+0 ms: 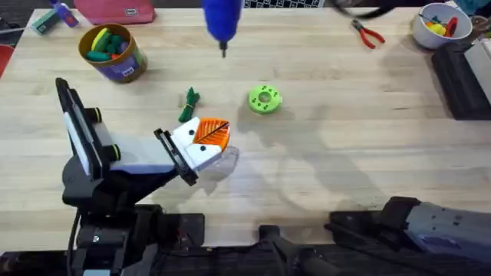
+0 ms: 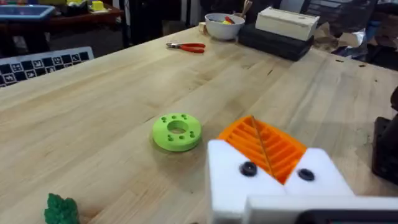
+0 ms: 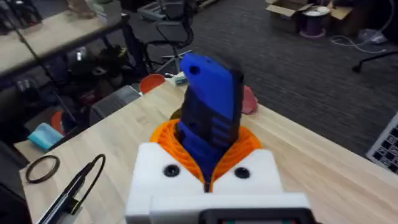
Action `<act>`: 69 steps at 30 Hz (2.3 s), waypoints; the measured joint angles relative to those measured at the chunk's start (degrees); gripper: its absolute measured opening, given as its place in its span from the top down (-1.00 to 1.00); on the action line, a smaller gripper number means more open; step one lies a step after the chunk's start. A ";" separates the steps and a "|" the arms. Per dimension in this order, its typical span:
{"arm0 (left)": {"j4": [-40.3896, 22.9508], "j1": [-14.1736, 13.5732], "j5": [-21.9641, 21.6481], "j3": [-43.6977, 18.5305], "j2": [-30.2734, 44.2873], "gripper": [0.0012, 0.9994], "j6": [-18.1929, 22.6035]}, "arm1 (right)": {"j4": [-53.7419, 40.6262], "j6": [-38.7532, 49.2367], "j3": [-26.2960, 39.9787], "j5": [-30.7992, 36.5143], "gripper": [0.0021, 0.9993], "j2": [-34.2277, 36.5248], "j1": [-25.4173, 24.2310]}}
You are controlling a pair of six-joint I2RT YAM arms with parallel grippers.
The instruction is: Pick up the gripper from the table and insert it into the empty holder that is missing its gripper. Then pick up a screw, insert it into the mounting hole, and use the screwdriver to tighten it. Finally, clean up the table by picking up the vegetable and placing it into the bucket.
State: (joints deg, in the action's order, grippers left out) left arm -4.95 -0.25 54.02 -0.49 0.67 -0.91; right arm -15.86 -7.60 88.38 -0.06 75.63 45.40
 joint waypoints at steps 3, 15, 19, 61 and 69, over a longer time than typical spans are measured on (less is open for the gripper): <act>0.00 0.00 0.00 0.00 0.02 0.99 0.00 | 7.16 -1.08 -5.68 -1.74 0.95 -0.76 0.16; 0.00 0.00 0.00 0.00 0.01 0.99 0.00 | 35.38 -6.33 -21.31 -31.08 0.95 -2.48 -10.37; 0.00 0.00 0.00 0.00 0.01 0.99 0.00 | 39.86 -6.52 -22.64 -46.54 0.95 -2.48 -13.43; -0.02 0.00 0.00 0.00 0.00 0.99 0.00 | 73.18 -2.96 -33.35 -62.26 0.95 7.66 -3.04; -0.02 0.00 0.00 0.00 0.02 0.99 0.00 | 73.27 -0.61 -33.35 -62.65 0.95 8.73 -2.96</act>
State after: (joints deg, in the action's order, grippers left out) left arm -4.97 -0.25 54.02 -0.49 0.69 -0.91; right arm 57.41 -8.21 55.02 -62.71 84.36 42.44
